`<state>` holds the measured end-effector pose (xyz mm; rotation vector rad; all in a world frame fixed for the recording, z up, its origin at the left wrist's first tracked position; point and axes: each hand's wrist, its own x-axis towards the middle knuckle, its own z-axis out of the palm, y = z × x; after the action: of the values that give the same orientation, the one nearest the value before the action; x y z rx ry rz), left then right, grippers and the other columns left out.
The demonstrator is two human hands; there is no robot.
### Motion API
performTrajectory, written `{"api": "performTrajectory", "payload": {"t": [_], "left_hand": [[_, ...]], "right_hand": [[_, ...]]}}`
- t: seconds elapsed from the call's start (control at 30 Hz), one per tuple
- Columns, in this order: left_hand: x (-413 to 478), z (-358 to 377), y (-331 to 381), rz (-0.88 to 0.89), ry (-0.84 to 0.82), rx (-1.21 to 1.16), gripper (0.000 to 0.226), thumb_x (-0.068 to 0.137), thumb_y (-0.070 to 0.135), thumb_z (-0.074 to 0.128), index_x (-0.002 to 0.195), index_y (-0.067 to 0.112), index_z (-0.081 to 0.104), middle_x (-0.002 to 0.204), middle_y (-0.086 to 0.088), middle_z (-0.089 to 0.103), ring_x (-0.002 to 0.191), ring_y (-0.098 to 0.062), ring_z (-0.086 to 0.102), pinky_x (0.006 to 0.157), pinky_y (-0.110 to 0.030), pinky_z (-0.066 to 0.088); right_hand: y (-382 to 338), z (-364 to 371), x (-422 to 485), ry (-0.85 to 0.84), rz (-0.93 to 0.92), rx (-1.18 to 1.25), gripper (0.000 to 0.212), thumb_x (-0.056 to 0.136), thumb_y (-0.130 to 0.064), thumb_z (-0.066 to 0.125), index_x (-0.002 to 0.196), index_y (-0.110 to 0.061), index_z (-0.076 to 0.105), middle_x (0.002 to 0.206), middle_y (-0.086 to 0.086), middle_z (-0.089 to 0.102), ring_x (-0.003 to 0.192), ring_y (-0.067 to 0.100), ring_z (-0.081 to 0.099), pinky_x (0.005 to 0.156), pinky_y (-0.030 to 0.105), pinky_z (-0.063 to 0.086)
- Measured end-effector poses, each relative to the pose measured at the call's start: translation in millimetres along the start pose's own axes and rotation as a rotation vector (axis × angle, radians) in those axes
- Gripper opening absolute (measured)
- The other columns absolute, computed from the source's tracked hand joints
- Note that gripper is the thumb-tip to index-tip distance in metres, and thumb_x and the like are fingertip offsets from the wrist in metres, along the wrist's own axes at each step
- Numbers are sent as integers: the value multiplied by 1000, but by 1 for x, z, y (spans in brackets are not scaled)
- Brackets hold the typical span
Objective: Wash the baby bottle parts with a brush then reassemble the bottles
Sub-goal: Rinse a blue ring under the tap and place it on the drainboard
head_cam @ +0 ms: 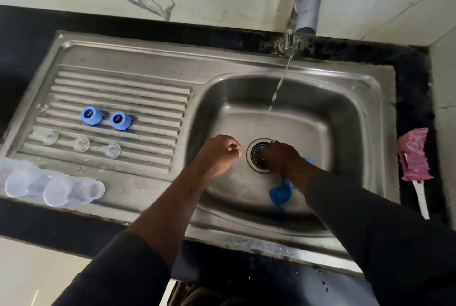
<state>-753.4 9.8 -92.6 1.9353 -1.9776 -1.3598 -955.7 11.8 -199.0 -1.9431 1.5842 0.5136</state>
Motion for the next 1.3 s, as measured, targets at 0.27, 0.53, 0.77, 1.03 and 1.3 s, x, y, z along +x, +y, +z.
{"api": "performTrajectory", "payload": {"t": [0.27,0.53,0.77,1.03,1.3], "left_hand": [[32,-2,5,-32,18,-55,15,88,15,67,97,10,78,99,-8,76,96,-26,71,85,-34,55],[56,7,-7,-117,42,-189,15,91,9,61,92,12,76,97,-10,76,96,-31,72,88,-43,59],[56,-7,-23,-159,39,-282,18,89,8,60,93,15,76,103,-13,75,101,-36,70,91,-50,58],[51,-16,-20,-93,-30,-266,15,82,20,62,88,17,75,94,-6,75,93,-30,71,86,-46,59],[80,-11,18,59,-40,-305,35,95,19,62,129,13,64,124,-9,69,113,-28,66,98,-46,54]], "right_hand": [[9,-14,-5,356,307,590,22,82,-10,64,90,-22,80,100,1,76,99,23,68,84,30,52],[-9,-9,9,265,215,506,15,83,-19,62,95,-23,68,101,5,71,97,30,66,75,34,52],[-52,-5,28,284,48,161,28,90,-26,62,116,-13,63,116,11,57,102,37,62,77,41,51],[-56,-6,32,422,98,332,13,92,-16,57,95,-9,67,101,12,63,92,34,63,68,36,46],[-31,-73,-4,720,418,1613,10,91,-3,62,82,-8,65,83,10,71,75,21,71,84,44,60]]}}
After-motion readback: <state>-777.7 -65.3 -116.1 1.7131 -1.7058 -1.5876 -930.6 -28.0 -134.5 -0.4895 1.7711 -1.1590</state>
